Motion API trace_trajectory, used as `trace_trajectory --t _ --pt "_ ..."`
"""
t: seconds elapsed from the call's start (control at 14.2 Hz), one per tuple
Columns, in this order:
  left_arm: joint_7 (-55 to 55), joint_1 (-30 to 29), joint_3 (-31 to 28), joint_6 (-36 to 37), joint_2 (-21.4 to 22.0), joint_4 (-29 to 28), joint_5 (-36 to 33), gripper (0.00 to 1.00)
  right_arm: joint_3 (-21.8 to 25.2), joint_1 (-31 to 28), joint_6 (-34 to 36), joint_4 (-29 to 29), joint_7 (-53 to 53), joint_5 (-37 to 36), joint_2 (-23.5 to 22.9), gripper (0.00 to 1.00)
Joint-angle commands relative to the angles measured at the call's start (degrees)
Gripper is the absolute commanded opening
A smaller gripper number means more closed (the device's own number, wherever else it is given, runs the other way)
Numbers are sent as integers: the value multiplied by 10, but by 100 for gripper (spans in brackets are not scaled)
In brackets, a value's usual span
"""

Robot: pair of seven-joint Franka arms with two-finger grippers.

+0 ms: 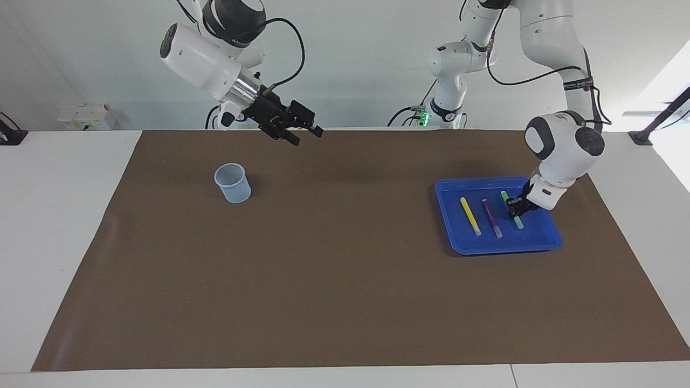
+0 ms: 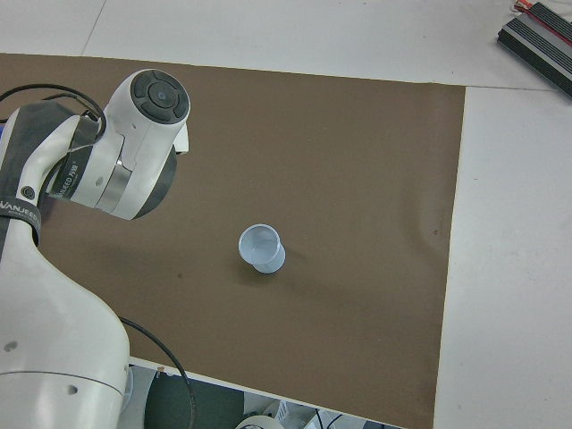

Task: Transfer and insert pens with both arms
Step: 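Grasp the green pen with the left gripper while the right gripper advances, then lift the green pen toward the right gripper with the left gripper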

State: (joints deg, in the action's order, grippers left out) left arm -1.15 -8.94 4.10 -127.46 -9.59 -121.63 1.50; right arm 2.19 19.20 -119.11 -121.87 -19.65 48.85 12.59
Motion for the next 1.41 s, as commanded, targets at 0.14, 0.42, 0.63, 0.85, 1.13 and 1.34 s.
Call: trace_trajectory --t 0.14,0.42,0.63,0.85,1.13,1.34 --pt "122 50 1 141 -5 114 2 0 -1 0 -17 -20 -25 17 17 100" --pt "392 67 76 249 -3 194 46 0 -10 0 -16 -20 -23 17 17 100" --pt "608 62 136 273 19 202 130 0 -18 0 -26 -20 -23 18 17 100" --pt "748 66 166 266 31 194 234 0 -21 0 -54 -35 -8 47 23 100" --pt "883 69 190 213 59 156 381 0 -25 31 -117 -70 27 94 38 99" --pt "963 70 231 141 69 134 421 0 -33 49 -153 -73 -13 108 38 91"
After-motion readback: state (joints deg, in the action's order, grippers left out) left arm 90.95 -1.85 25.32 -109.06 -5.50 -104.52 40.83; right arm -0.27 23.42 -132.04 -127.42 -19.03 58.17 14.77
